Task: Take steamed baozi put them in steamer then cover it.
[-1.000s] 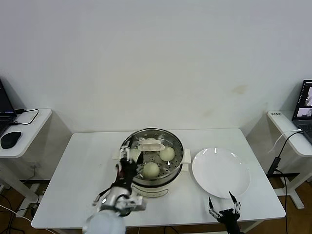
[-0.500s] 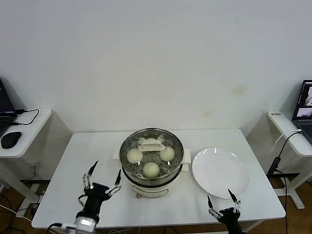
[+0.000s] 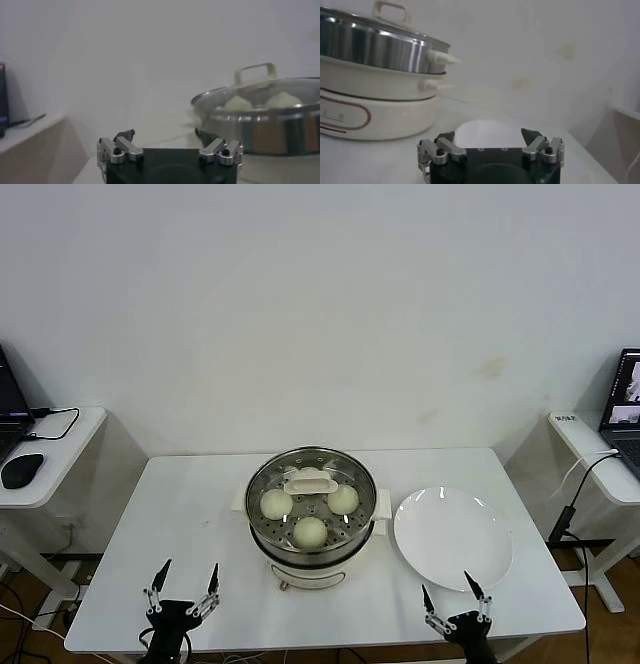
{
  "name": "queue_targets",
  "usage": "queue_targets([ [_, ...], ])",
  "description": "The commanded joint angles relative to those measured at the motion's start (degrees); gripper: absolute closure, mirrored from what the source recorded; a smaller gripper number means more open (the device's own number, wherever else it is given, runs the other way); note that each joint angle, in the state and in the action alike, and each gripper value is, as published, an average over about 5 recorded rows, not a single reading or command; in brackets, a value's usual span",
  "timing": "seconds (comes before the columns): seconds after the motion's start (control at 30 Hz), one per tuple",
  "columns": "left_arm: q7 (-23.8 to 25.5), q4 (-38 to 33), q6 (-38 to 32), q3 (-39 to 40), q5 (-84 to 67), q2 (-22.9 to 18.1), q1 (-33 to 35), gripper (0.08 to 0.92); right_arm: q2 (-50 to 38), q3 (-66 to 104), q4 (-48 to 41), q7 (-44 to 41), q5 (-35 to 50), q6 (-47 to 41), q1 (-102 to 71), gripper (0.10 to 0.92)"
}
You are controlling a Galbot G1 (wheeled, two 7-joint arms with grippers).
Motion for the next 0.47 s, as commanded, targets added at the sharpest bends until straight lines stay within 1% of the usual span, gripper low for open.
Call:
queue_targets([
  [0.03, 2.16, 5.48, -5.44, -1.15, -4.79, -0.78, 0.67, 0.177, -0.03, -1.33, 0.3, -0.02, 1.3, 0.26, -0.14, 0.203],
  [0.23, 2.57, 6.48, -4.5, -0.5, -5.18, 0.5, -0.76, 0.177, 0.37, -1.66, 0.54, 0.16, 1.15, -2.3, -0.55, 0.203],
  [0.47, 2.78, 8.11, -3.84, -0.12, -4.99, 1.08, -1.7, 0.177, 0.01, -2.0, 1.2, 1.61, 3.22, -8.37, -0.12, 0.203],
])
